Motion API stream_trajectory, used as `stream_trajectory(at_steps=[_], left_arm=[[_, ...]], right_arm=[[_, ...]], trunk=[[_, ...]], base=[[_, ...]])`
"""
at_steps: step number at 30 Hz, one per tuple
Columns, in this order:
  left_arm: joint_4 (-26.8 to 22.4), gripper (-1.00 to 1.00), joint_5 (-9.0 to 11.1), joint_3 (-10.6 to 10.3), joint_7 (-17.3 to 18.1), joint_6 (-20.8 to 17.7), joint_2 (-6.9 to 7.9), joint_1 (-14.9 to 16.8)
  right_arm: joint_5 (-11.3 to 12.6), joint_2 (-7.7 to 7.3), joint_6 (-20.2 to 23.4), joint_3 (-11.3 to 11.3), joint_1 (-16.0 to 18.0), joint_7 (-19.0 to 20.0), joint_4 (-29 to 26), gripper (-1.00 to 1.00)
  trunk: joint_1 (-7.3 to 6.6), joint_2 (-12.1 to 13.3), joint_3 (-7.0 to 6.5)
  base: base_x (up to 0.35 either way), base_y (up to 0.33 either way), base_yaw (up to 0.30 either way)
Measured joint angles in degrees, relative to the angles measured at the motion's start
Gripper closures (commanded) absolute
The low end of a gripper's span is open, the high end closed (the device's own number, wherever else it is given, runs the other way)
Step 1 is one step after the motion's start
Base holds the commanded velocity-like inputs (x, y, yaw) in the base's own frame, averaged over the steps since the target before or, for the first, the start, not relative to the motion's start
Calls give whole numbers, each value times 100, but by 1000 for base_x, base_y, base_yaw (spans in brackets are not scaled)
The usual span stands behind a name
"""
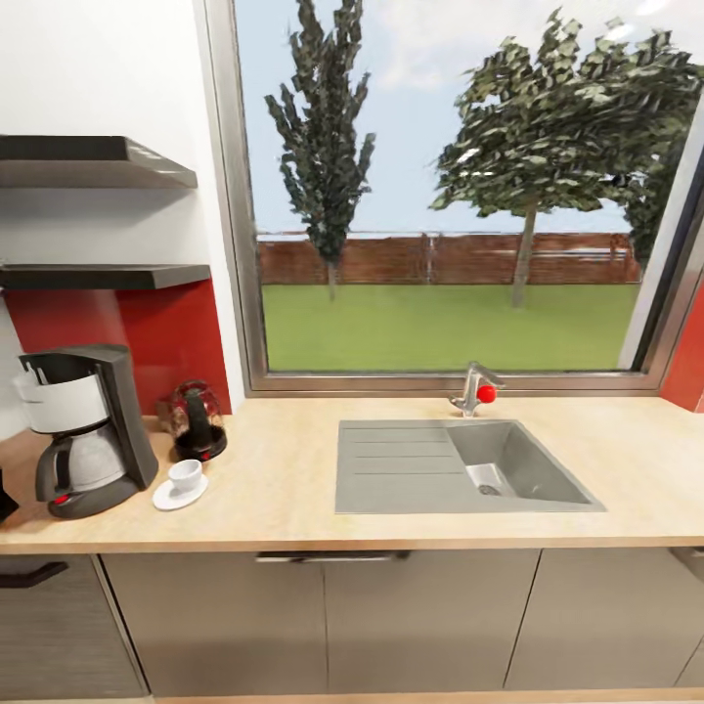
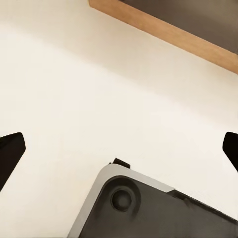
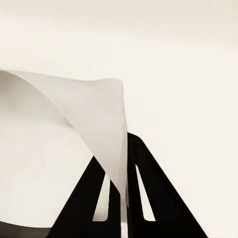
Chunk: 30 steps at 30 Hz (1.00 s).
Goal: Set up a coffee station on the kitchen countertop: keep the coffee maker on the countertop, move the bottle of coffee from the kitchen shelf to the counter next to the coffee maker, place a paper coffee filter on top of the coffee maker, put the saucer next to the coffee maker with the coffee cup on the saucer, and place the electric kettle next to the coffee maker.
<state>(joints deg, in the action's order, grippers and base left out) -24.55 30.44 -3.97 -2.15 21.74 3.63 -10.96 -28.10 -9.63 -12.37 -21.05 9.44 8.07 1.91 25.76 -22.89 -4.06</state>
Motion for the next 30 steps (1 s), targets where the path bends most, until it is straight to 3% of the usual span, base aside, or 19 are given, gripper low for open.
stream_trajectory(at_steps=[30], left_arm=[[0, -100, 9, 0, 0, -11, -9, 0]], right_arm=[[0, 9, 9, 0, 0, 0, 0, 100]], trunk=[[1, 0, 0]], base=[[-74, 341, 0]])
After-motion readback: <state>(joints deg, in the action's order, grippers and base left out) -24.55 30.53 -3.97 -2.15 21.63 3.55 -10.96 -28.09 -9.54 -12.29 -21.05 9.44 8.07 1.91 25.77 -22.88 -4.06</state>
